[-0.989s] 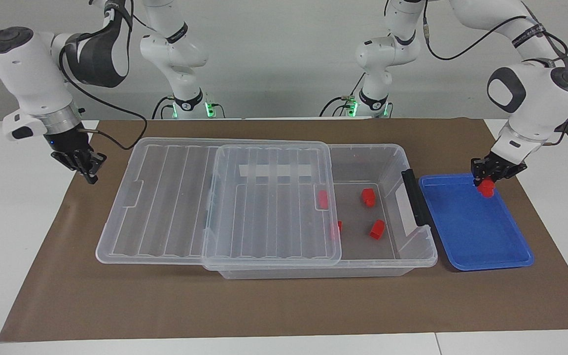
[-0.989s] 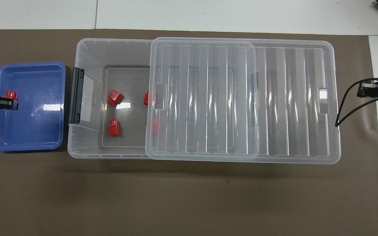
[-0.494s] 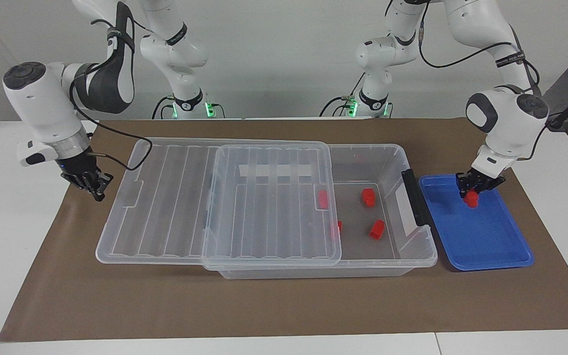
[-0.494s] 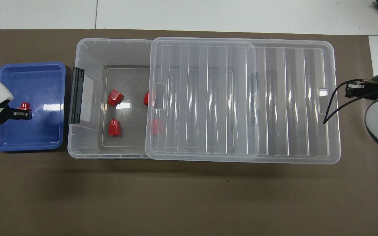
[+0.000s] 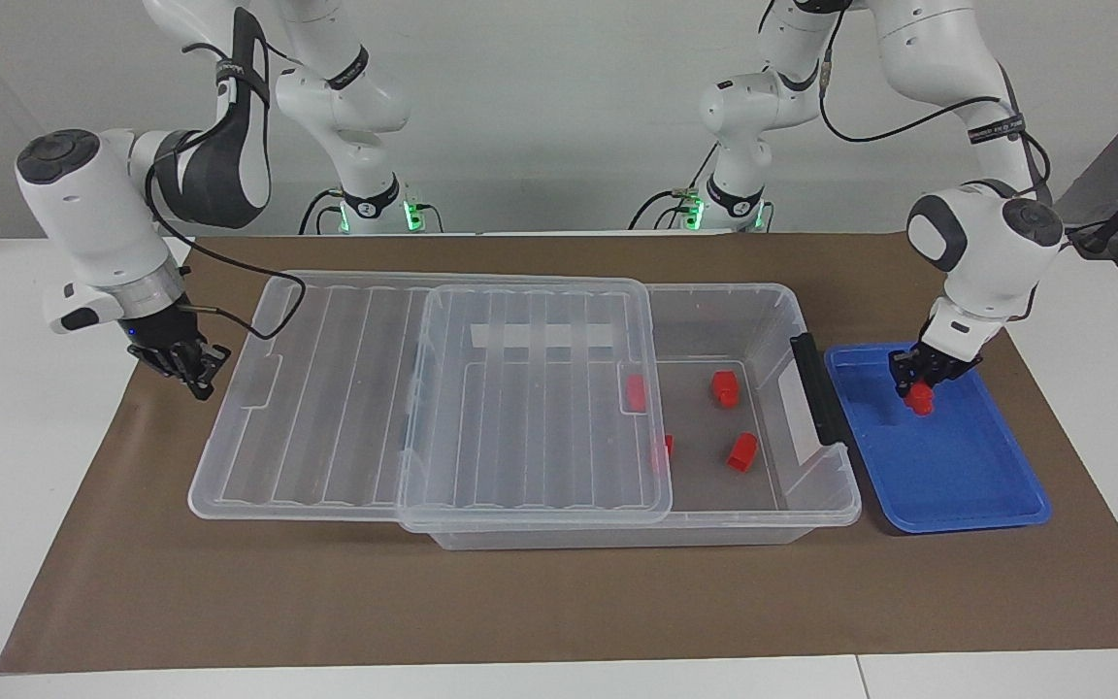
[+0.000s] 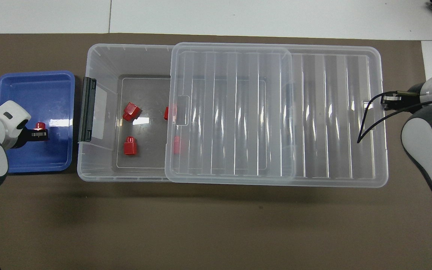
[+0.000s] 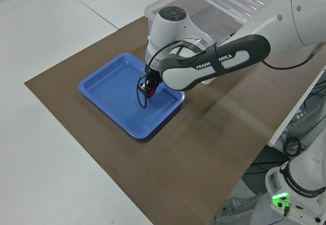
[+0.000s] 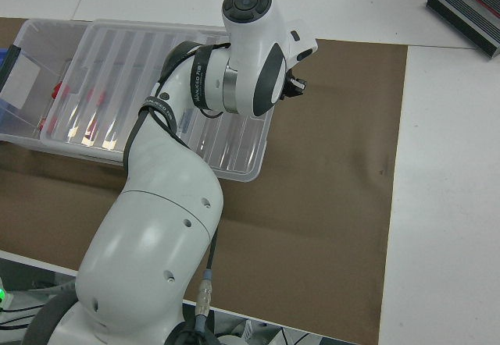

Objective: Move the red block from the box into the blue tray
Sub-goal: 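Lower the red block into the blue tray with the left gripper, then slide the lid shut with the right gripper while the left gripper releases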

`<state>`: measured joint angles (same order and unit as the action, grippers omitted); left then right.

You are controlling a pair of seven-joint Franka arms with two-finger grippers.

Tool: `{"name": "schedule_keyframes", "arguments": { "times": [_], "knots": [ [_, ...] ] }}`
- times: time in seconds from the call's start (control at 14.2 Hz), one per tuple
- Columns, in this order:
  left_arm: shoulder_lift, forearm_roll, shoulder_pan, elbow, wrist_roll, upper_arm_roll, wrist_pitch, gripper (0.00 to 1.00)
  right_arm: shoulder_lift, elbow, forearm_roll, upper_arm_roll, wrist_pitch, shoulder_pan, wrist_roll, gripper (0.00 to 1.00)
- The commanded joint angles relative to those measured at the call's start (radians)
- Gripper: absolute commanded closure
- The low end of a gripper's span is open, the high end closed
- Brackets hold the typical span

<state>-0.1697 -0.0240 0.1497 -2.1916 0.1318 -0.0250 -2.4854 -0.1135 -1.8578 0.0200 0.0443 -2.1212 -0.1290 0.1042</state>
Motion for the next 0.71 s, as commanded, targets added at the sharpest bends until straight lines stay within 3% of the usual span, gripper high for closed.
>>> {"name": "schedule_keyframes", "arguments": {
  "times": [0.0,0.49,0.57,0.64],
  "knots": [
    [0.003,0.013,-0.006,-0.019,-0.009,-0.004,-0.036,0.87,0.005,-0.009,-0.011,0.006,0.006,0.008,-0.020,1.00],
    [-0.054,0.013,-0.006,-0.034,-0.009,-0.004,-0.121,0.81,0.014,-0.004,-0.014,0.014,0.090,0.084,-0.023,1.00],
    [-0.054,0.013,-0.006,-0.033,-0.009,-0.004,-0.121,0.74,0.017,-0.004,-0.014,0.014,0.101,0.098,-0.023,1.00],
    [-0.054,0.012,-0.006,-0.033,-0.008,-0.004,-0.121,0.56,0.017,-0.004,-0.020,0.017,0.115,0.124,-0.023,1.00]
  ]
}}
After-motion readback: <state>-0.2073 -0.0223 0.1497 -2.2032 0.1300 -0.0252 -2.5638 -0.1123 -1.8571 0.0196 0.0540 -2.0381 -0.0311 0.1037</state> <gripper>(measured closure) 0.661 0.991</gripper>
